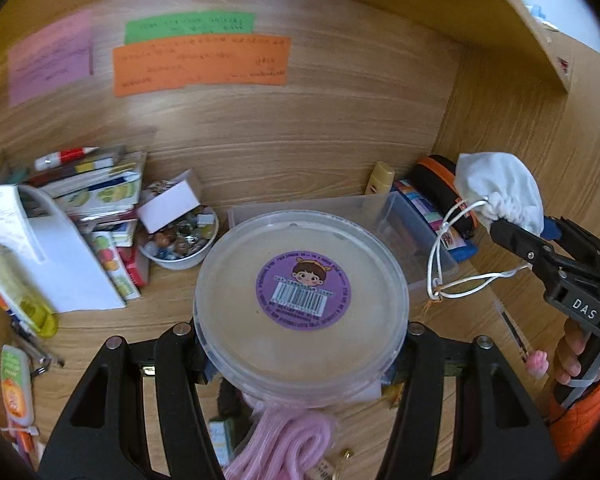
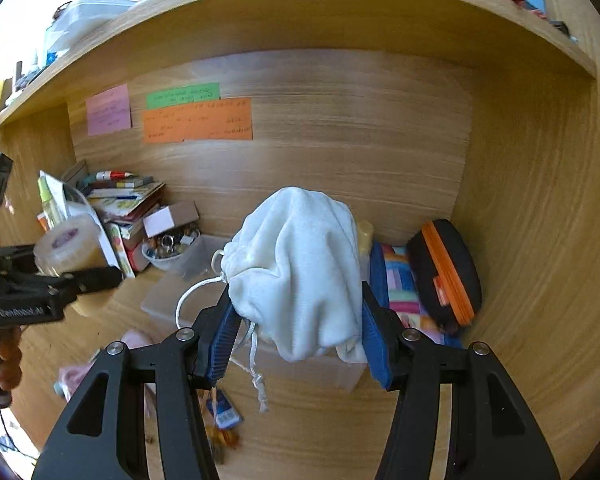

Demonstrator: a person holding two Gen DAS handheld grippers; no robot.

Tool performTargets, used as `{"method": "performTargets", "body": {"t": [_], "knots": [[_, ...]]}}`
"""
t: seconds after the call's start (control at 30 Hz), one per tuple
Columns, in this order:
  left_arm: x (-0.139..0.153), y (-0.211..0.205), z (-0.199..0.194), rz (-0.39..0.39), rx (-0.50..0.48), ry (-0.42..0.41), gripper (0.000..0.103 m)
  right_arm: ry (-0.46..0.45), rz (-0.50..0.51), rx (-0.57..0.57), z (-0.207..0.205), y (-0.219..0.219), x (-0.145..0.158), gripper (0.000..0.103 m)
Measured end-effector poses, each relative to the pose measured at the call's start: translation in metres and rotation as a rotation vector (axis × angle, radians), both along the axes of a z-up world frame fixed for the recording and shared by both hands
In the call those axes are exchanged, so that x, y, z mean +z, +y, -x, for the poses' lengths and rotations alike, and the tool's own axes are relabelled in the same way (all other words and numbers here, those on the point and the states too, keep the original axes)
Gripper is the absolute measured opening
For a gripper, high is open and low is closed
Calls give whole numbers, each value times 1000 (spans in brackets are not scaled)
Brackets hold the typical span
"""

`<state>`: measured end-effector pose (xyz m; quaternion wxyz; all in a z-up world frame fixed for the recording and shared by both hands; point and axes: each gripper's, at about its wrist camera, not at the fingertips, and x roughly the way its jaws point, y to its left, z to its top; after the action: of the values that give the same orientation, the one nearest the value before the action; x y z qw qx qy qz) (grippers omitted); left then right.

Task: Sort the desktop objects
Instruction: 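Lower the tub into the clear bin with the left tool while the right lowers the bag in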

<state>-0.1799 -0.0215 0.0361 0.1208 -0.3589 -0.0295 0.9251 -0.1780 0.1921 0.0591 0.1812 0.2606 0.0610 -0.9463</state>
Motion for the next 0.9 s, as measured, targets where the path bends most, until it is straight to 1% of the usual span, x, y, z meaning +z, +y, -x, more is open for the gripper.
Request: {"method": "performTargets", "body": {"t": [0.2, 0.4, 0.6, 0.77, 0.9], "knots": [[-16, 7, 39, 14, -7, -63, 58, -57, -16, 15, 33, -8, -12, 52], [-35, 15, 76, 19, -25, -133, 58, -165, -36, 22, 74, -15, -44, 52], [-52, 26, 99, 43, -55, -171, 58, -249, -75, 35, 102, -22, -74, 52], [-67, 30, 114, 70, -69, -214, 58, -312, -88, 48, 119, -23, -90, 52], [-76, 33, 123, 83, -69, -240, 58, -351, -121, 60, 129, -31, -102, 52]]}}
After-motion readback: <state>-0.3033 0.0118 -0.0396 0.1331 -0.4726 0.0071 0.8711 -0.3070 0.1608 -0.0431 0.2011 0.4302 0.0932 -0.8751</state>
